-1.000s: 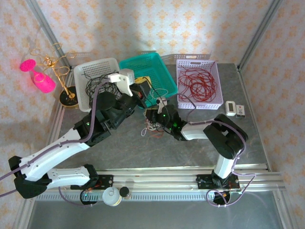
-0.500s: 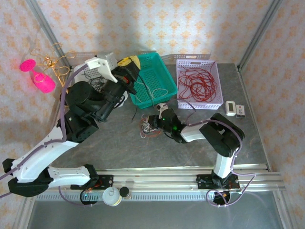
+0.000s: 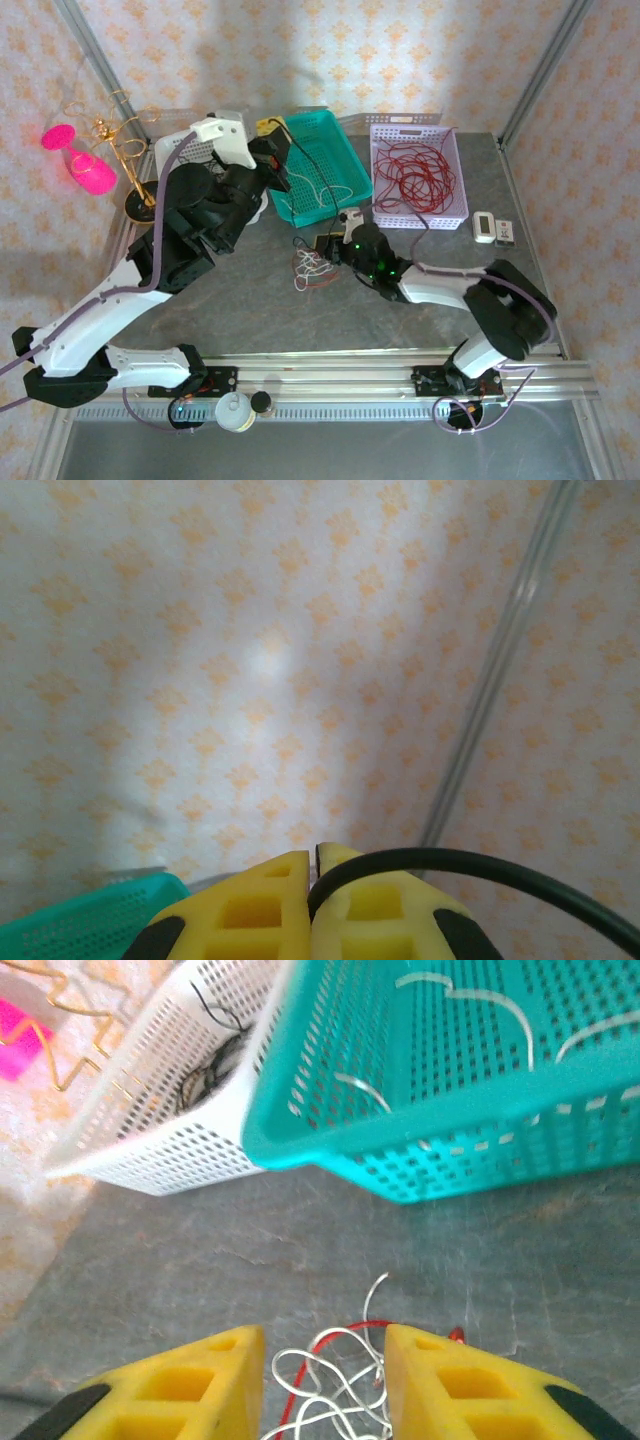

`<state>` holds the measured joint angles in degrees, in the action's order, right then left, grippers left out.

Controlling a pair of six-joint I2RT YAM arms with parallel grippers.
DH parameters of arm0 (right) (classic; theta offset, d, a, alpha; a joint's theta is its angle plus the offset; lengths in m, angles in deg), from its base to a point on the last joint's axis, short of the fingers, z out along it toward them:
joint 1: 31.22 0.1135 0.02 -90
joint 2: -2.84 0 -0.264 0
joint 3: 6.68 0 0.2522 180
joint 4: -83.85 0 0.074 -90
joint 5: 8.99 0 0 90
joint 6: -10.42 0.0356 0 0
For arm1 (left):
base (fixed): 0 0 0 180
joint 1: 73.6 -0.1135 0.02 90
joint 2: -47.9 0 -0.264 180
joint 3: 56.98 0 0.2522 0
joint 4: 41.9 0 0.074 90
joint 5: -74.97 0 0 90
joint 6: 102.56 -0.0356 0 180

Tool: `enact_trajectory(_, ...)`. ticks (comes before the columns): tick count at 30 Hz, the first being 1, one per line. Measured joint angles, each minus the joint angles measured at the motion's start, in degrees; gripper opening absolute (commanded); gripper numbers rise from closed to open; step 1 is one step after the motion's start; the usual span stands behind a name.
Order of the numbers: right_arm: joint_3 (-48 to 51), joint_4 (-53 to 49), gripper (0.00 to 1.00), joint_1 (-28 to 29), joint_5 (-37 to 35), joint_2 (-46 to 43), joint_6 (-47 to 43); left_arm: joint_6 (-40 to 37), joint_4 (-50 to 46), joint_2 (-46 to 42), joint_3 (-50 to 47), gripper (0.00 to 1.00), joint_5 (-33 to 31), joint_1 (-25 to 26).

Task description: Untangle the cables

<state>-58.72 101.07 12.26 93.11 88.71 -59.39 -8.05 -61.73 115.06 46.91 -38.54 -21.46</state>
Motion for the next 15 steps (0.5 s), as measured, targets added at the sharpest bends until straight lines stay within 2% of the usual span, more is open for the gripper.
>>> enact_trajectory(9,4.72,-7.34,0.46,-6.10,3.15,-16.41,-4.09,-5.79,-0.52,2.93,6.12,0.00,-6.91,0.00)
enact_trajectory(15,5.40,-8.13,0.47,-6.49,6.86,-25.53,-8.52,-10.95,0.83,5.01,7.02,0.00,-12.09,-0.28)
